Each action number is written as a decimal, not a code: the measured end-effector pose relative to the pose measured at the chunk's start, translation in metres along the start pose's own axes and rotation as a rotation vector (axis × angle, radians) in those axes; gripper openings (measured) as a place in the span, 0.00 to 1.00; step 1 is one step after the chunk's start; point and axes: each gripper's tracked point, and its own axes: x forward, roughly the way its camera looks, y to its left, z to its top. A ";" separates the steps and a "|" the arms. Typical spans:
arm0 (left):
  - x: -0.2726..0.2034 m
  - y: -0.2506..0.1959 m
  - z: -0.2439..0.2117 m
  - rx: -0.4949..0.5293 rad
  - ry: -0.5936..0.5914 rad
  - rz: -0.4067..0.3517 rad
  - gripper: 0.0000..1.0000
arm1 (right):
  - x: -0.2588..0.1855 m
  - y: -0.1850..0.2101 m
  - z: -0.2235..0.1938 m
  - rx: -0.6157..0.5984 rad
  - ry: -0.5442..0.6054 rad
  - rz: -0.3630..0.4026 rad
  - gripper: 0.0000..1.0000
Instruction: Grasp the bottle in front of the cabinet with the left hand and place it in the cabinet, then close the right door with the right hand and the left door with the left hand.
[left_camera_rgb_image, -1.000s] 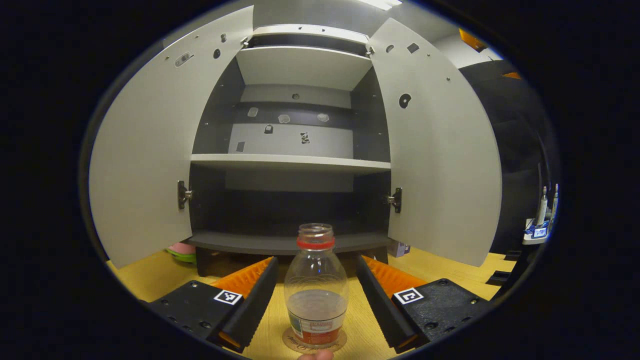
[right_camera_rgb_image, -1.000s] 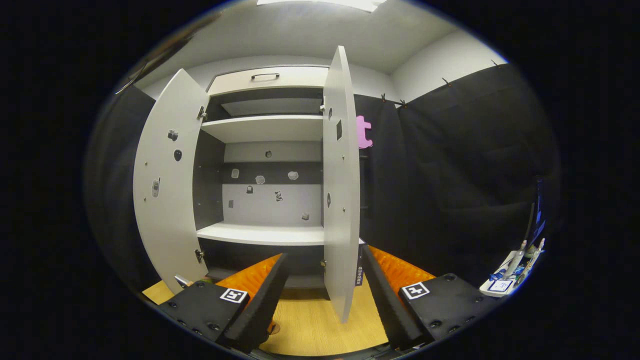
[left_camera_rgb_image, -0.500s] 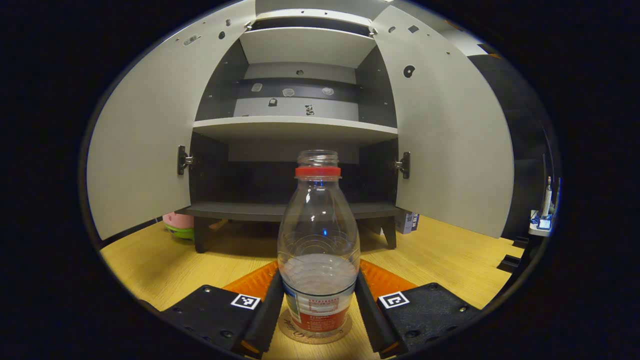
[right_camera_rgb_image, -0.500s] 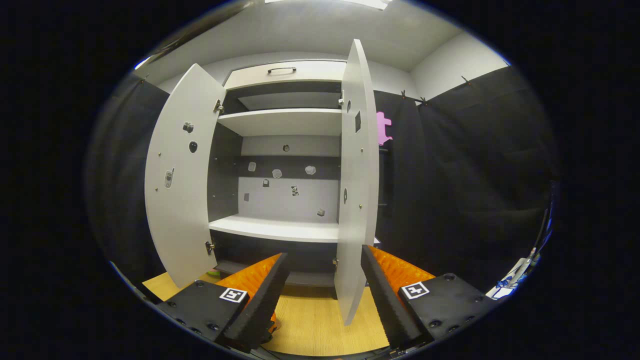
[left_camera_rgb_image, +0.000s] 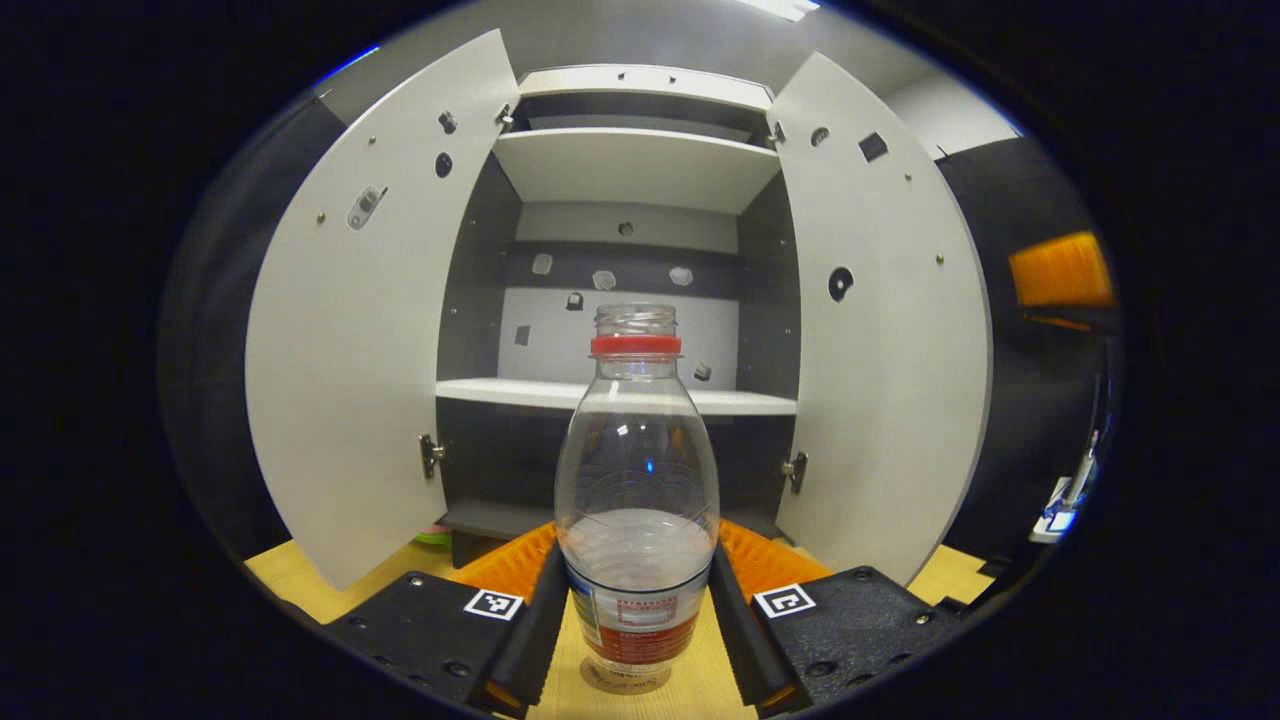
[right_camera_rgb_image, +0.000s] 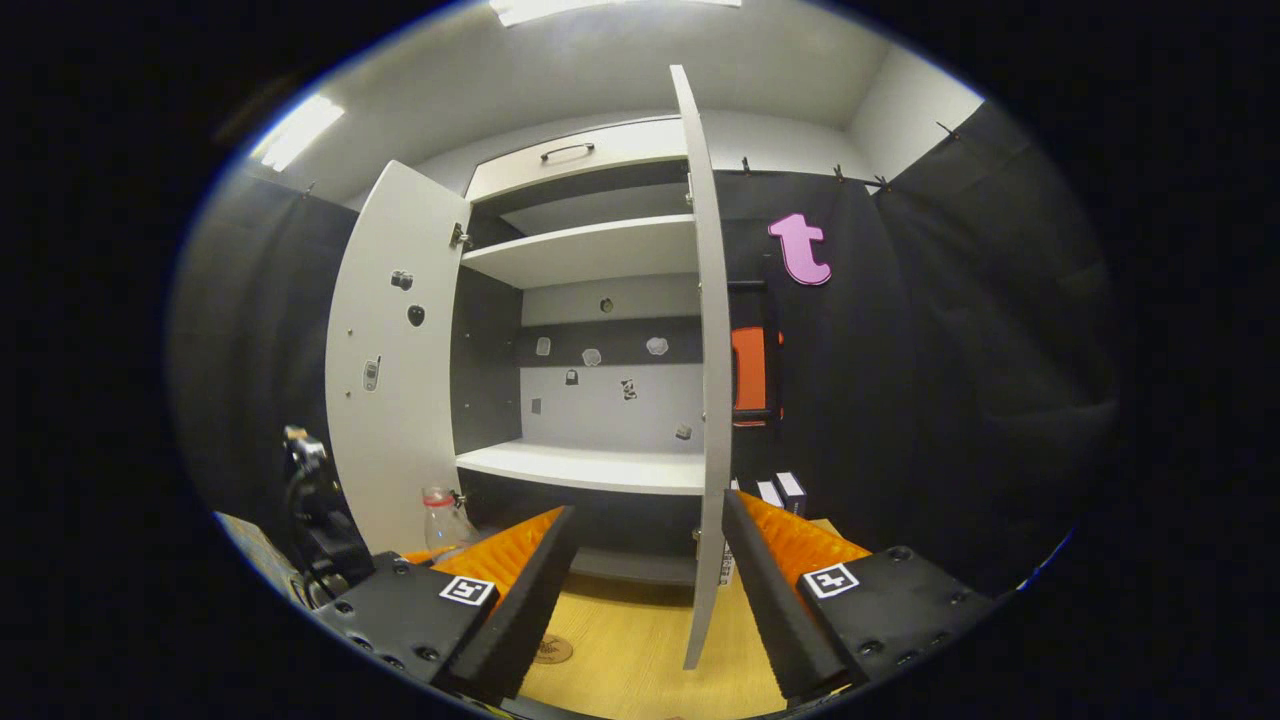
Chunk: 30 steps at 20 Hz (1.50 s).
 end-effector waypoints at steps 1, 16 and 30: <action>0.000 -0.001 0.022 -0.014 -0.002 0.006 0.70 | -0.002 -0.003 0.001 -0.002 -0.002 0.014 0.96; 0.185 -0.030 0.233 -0.054 -0.076 -0.121 0.71 | -0.023 -0.083 0.000 0.070 -0.038 -0.175 0.95; 0.358 -0.029 0.134 -0.011 0.148 -0.175 0.72 | -0.046 -0.103 -0.008 0.050 -0.056 -0.488 0.95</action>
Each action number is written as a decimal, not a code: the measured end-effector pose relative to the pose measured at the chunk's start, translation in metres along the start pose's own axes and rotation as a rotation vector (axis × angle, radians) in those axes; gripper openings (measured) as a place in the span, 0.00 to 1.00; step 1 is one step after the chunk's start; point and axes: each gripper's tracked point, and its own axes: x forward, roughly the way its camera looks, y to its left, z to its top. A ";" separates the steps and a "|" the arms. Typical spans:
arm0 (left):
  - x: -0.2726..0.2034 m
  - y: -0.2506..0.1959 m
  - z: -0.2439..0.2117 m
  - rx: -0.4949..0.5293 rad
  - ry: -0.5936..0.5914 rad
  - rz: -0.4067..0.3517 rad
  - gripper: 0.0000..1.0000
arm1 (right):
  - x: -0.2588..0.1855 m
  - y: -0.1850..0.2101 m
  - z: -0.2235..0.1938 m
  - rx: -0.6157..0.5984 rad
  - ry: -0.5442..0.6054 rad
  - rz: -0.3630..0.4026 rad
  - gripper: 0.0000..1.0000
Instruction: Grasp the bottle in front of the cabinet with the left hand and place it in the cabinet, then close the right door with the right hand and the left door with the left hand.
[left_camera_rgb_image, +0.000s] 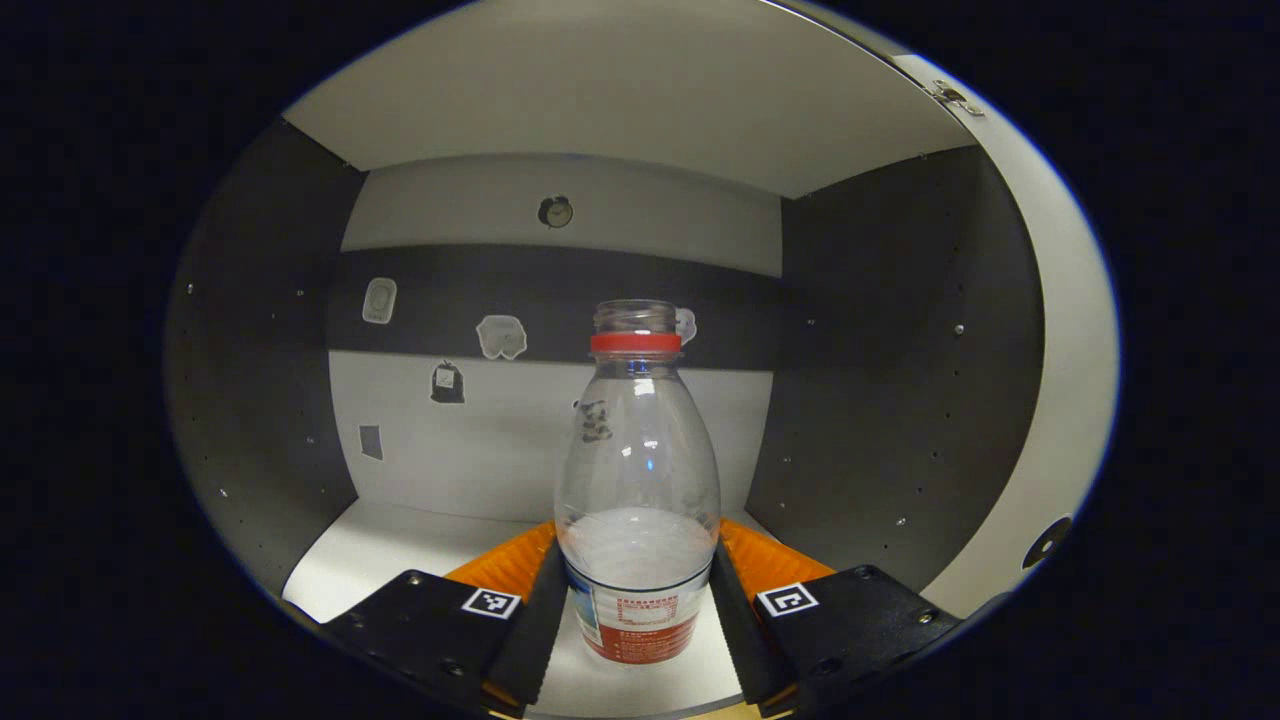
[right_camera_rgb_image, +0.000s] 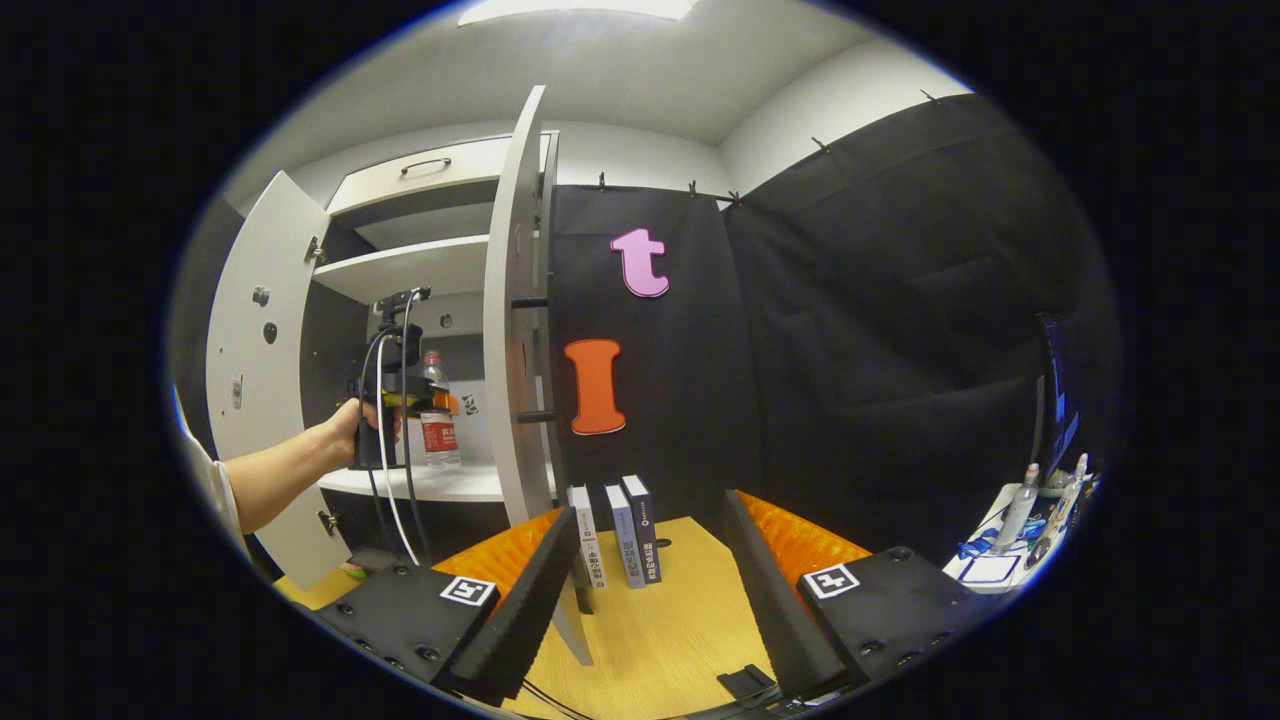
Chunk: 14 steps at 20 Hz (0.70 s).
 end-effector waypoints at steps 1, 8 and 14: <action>-0.002 0.000 -0.005 0.003 0.004 0.004 0.72 | -0.002 -0.002 -0.001 0.000 0.003 -0.010 0.95; -0.010 0.000 -0.018 0.011 -0.002 0.022 0.74 | -0.003 -0.003 -0.005 0.011 0.014 -0.013 0.96; -0.018 0.000 0.000 -0.012 -0.082 0.018 0.96 | -0.002 -0.004 -0.008 0.011 0.029 0.021 0.96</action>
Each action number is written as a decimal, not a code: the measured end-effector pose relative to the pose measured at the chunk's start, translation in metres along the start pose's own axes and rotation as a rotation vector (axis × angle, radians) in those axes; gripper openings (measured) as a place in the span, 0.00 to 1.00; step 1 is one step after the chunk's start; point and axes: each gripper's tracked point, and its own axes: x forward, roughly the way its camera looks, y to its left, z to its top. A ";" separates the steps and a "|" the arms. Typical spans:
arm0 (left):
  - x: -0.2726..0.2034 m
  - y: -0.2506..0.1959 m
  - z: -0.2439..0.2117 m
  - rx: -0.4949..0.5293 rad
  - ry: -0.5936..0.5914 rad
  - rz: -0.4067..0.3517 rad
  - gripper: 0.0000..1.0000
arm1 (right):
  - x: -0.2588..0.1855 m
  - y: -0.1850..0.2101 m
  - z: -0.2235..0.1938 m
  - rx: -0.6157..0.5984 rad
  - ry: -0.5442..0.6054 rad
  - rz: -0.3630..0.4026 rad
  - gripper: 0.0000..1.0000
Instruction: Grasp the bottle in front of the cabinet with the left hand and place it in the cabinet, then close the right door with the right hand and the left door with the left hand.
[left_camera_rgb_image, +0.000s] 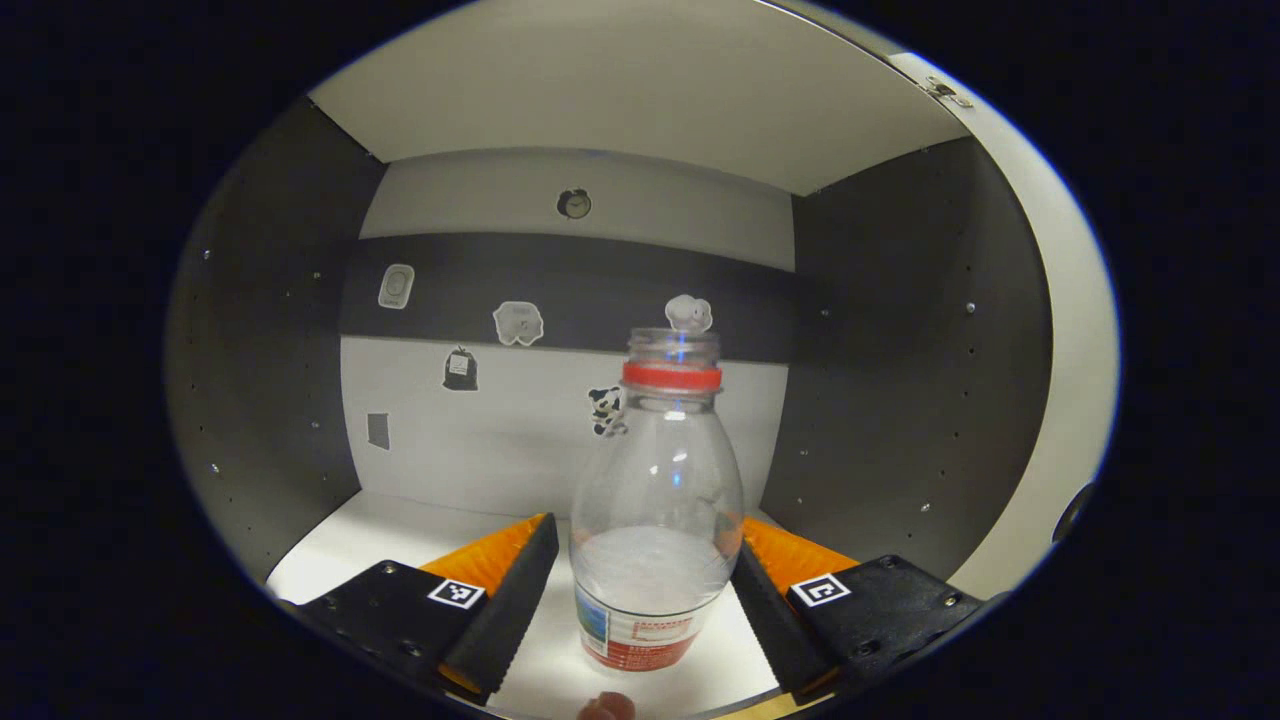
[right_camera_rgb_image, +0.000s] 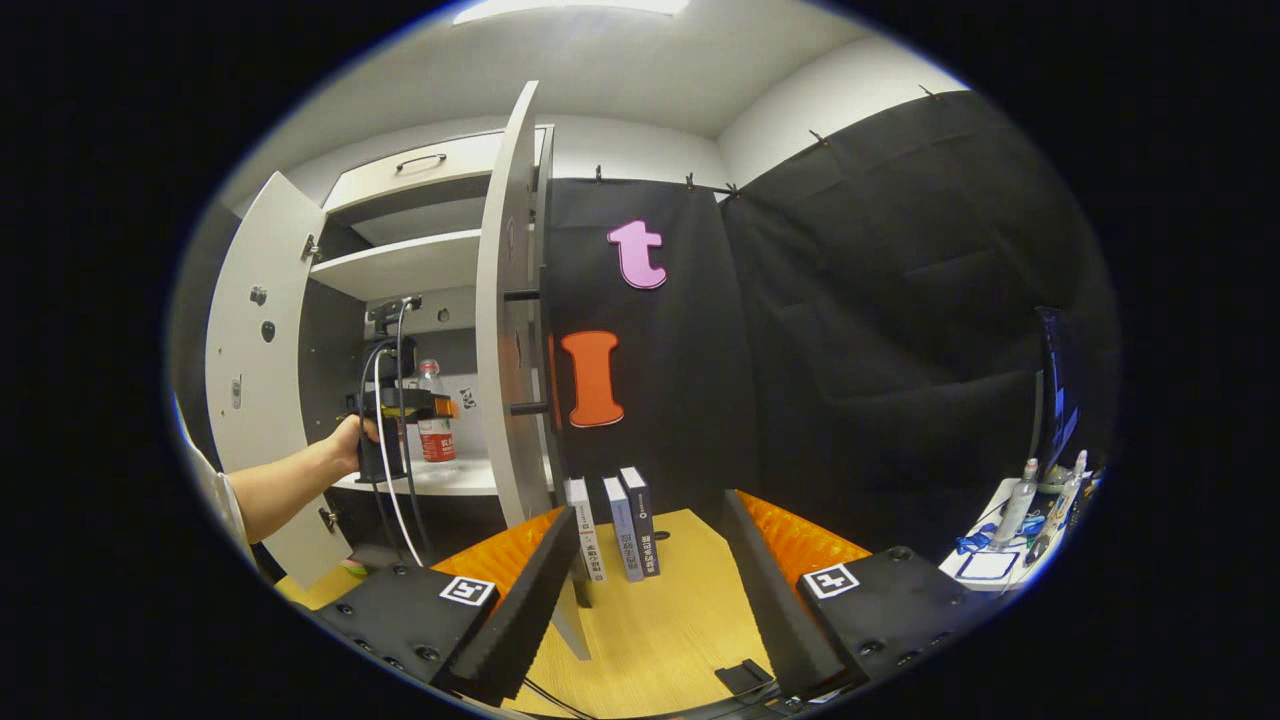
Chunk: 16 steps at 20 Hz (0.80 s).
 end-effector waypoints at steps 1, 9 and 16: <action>-0.003 0.001 0.009 -0.002 -0.028 -0.002 0.95 | 0.001 0.000 -0.001 0.002 0.002 0.007 0.96; -0.100 -0.015 0.088 -0.002 -0.222 0.011 0.92 | 0.014 0.004 0.003 0.011 0.010 0.111 0.95; -0.219 -0.034 0.088 -0.002 -0.299 0.048 0.94 | 0.027 0.008 0.019 0.041 -0.010 0.283 0.89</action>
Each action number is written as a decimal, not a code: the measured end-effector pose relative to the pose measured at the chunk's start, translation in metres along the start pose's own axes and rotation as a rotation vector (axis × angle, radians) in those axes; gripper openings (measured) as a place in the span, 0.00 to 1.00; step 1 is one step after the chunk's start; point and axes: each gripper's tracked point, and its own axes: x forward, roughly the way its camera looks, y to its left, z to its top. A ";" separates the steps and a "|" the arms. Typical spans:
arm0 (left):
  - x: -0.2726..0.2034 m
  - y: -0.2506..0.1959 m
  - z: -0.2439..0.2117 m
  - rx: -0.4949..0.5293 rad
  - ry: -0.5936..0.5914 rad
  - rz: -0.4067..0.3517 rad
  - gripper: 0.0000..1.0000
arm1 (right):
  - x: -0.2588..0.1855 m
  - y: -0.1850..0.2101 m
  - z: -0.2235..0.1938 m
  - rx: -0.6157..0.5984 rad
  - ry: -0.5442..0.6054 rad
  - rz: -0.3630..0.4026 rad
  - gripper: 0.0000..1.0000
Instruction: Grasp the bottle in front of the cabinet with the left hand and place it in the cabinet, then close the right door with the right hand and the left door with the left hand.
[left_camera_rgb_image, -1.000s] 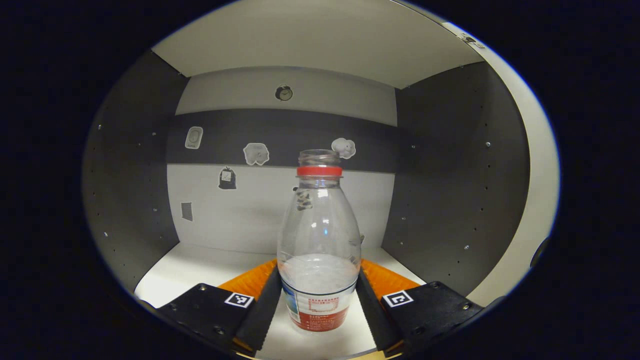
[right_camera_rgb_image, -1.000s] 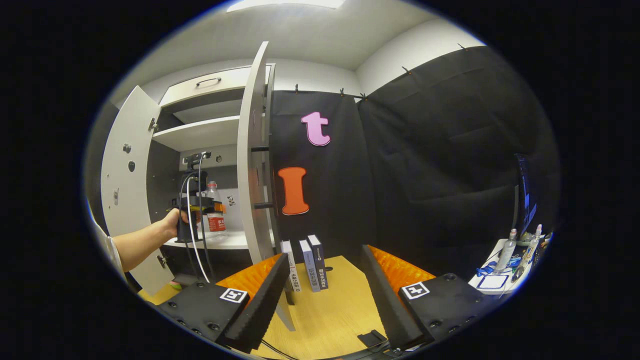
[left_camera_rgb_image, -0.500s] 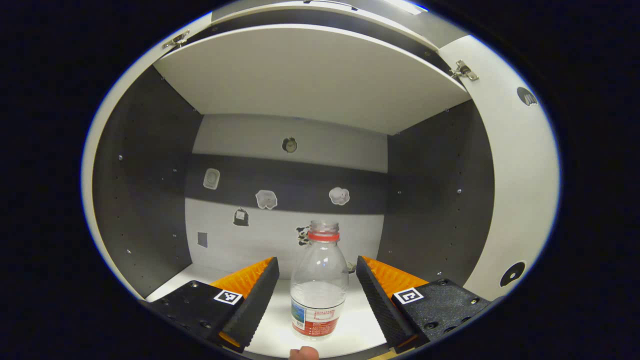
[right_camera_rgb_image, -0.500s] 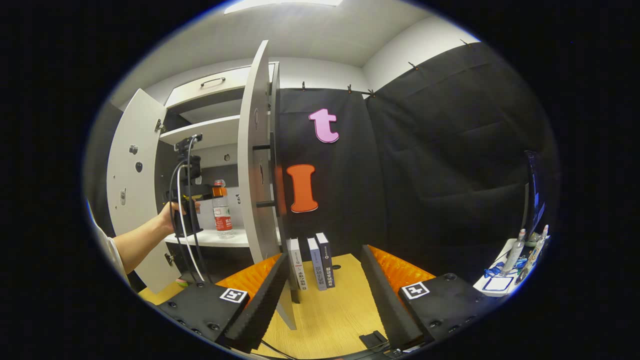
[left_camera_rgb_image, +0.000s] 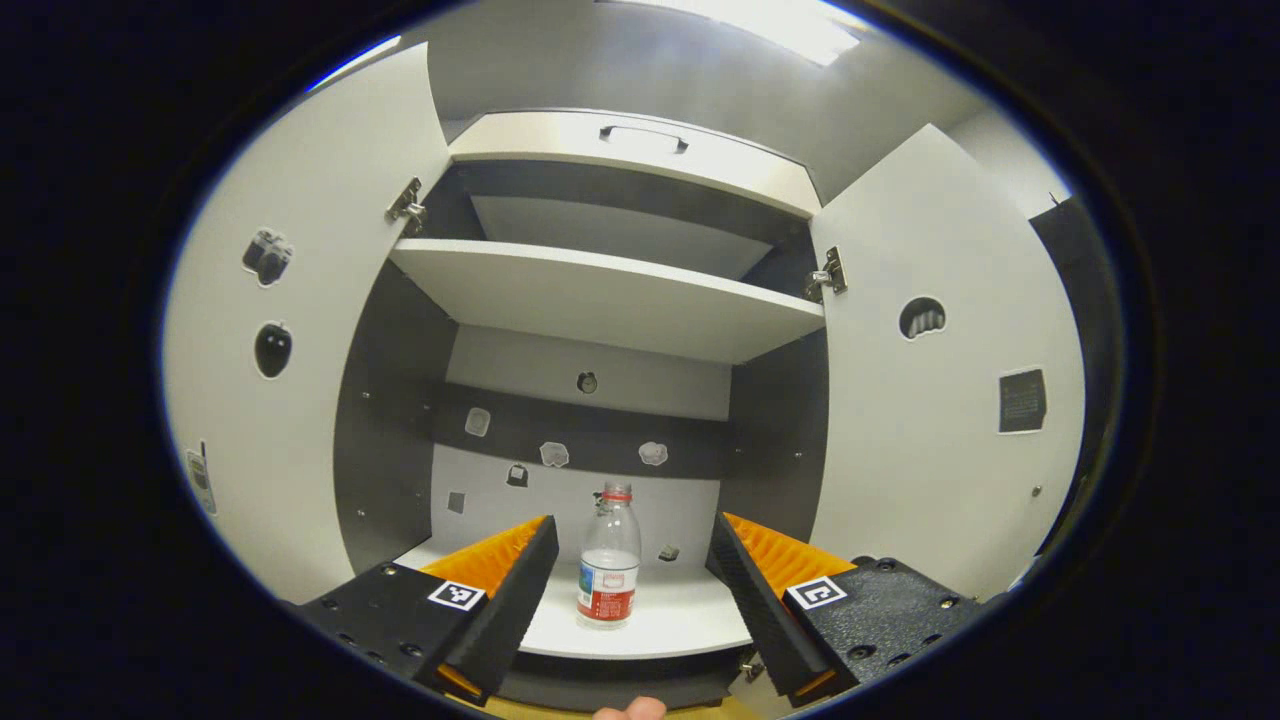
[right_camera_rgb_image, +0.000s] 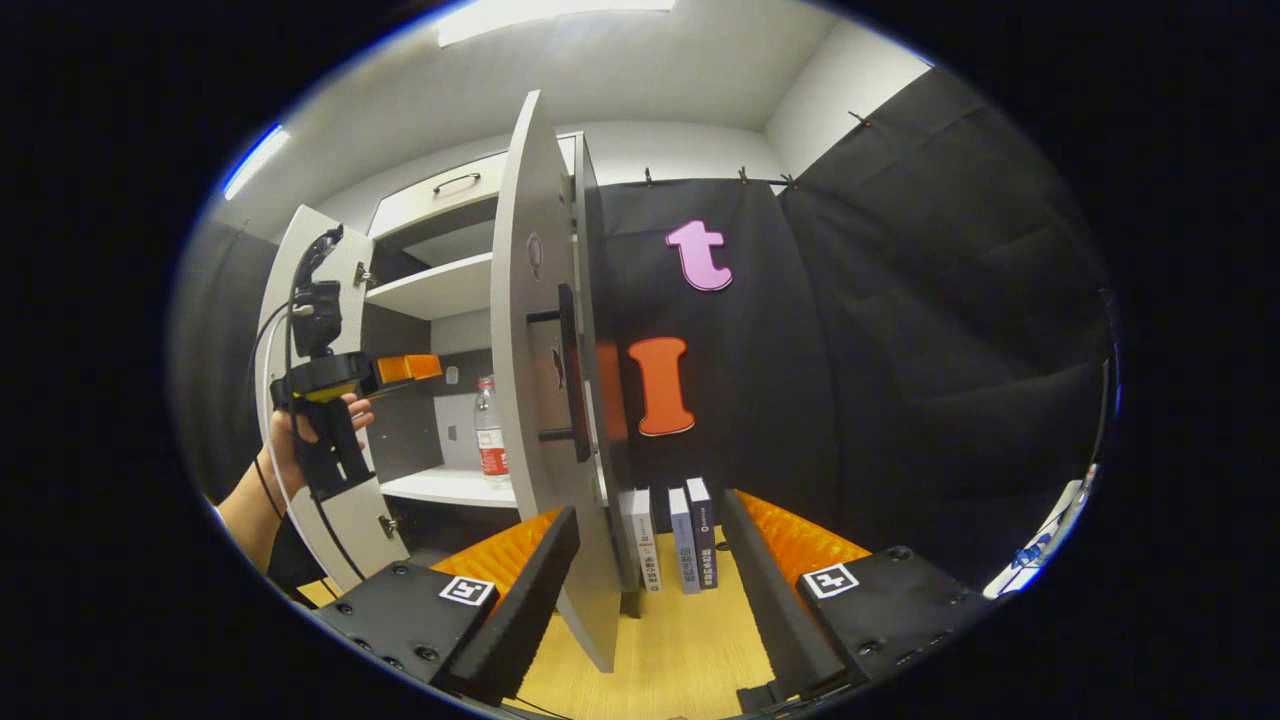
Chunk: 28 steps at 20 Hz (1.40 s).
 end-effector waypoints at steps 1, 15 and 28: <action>-0.023 -0.002 -0.003 0.018 -0.004 0.016 0.94 | 0.001 -0.001 0.001 -0.006 -0.005 0.024 0.89; -0.169 -0.011 -0.078 -0.006 -0.001 0.259 0.95 | 0.035 -0.029 0.043 -0.007 -0.095 0.007 0.95; -0.172 0.050 -0.090 0.003 0.047 0.210 0.95 | 0.092 -0.004 0.078 -0.113 -0.118 -0.083 0.98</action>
